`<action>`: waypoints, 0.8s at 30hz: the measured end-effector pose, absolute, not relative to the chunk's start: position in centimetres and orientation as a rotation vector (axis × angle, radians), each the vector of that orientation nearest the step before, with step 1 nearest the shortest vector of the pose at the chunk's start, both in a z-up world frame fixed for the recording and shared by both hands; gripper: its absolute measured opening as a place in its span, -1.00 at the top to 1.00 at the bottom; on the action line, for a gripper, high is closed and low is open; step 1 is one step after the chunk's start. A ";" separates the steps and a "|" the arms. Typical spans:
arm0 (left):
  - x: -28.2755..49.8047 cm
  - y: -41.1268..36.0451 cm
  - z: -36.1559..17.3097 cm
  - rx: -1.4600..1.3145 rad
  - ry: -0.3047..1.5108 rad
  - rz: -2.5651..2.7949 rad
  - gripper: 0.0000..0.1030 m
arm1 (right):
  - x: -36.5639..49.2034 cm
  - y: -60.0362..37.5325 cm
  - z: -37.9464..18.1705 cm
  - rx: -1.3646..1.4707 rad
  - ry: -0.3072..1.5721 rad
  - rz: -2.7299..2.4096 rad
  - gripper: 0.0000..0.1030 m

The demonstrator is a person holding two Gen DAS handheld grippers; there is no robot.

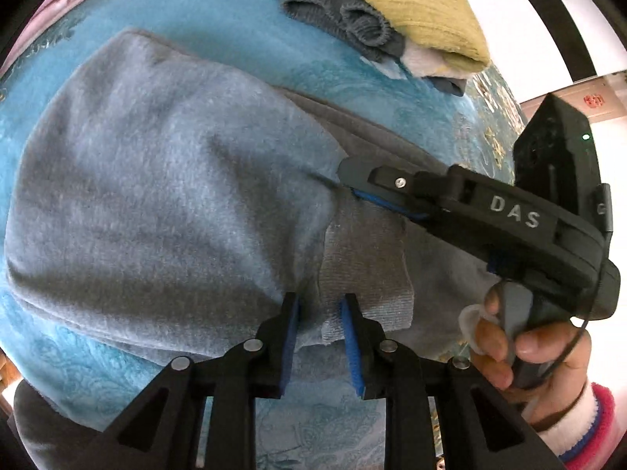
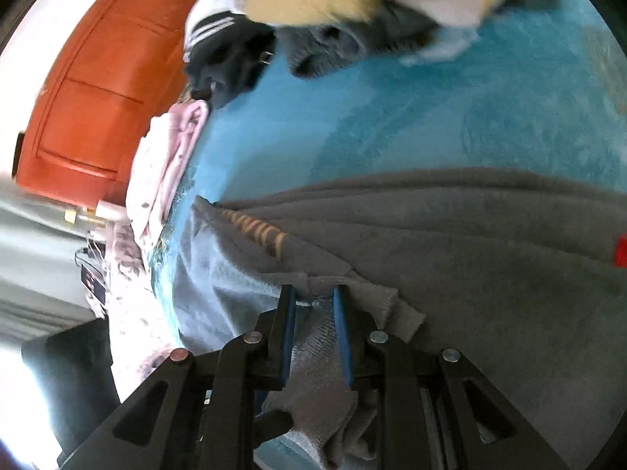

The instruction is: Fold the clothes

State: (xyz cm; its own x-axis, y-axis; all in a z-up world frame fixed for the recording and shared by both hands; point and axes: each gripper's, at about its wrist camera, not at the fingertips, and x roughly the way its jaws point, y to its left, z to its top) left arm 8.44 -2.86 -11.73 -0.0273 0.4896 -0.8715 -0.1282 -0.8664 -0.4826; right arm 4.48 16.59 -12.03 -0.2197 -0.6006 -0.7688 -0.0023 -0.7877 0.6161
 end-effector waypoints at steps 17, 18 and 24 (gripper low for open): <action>8.9 -3.7 -12.2 -1.804 -0.449 1.931 0.38 | 15.6 32.1 -2.9 1.491 -0.895 -2.297 -0.01; 9.0 -3.8 -12.2 -1.801 -0.459 1.930 0.37 | 17.2 34.4 -3.2 1.495 -0.979 -2.301 -0.04; 9.2 -4.2 -11.8 -1.779 -0.502 1.943 0.36 | 25.3 42.0 -7.3 1.512 -1.462 -2.383 -0.46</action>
